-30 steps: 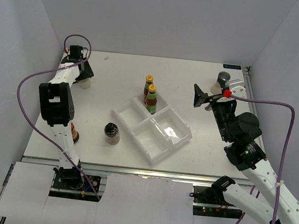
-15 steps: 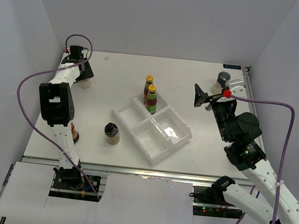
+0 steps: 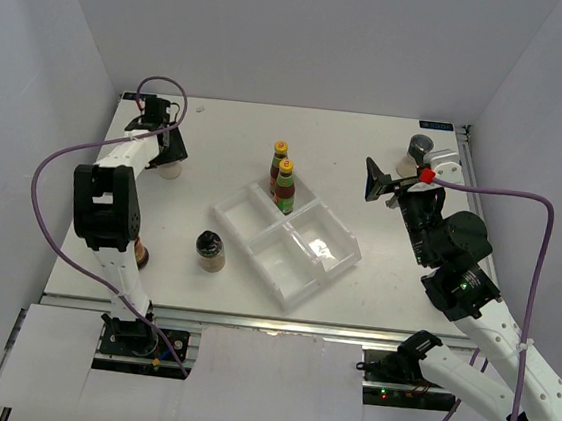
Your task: Organize the condiment bottles
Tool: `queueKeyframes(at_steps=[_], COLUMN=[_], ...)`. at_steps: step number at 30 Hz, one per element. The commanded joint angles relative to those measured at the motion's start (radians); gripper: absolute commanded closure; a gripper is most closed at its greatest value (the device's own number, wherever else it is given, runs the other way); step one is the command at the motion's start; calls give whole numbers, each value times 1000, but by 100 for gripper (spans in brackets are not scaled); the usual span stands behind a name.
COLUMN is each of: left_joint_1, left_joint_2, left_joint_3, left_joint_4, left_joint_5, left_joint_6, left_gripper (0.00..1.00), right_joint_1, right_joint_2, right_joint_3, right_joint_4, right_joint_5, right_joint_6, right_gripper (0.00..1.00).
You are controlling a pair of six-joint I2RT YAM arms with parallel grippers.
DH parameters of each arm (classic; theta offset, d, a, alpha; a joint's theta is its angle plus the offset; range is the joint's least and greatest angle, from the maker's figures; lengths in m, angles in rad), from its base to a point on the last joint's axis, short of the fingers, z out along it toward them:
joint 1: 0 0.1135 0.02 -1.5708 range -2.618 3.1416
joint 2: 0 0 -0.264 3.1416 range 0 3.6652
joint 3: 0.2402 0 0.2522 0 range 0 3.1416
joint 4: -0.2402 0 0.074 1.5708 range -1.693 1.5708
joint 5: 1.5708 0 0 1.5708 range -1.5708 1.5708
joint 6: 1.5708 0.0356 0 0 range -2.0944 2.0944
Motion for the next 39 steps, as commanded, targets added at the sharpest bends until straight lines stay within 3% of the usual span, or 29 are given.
queueKeyframes(at_steps=[1,23,39], left_joint_1=[-31,-169,-362], left_joint_2=[-116,-304,-495], left_joint_3=[-31,-91,-131], left_joint_4=[-6,-36,-123], left_joint_5=[-24,-18,70], left_joint_6=[-14,55,127], left_gripper=[100,100,100], right_joint_1=[-1,0,-1], right_joint_2=[-13,-9,-31], right_joint_3=[-2,-2,26], right_joint_4=[60,58,25], right_joint_5=[9,5,-4], right_joint_6=[-5,-2,5], right_gripper=[9,9,9])
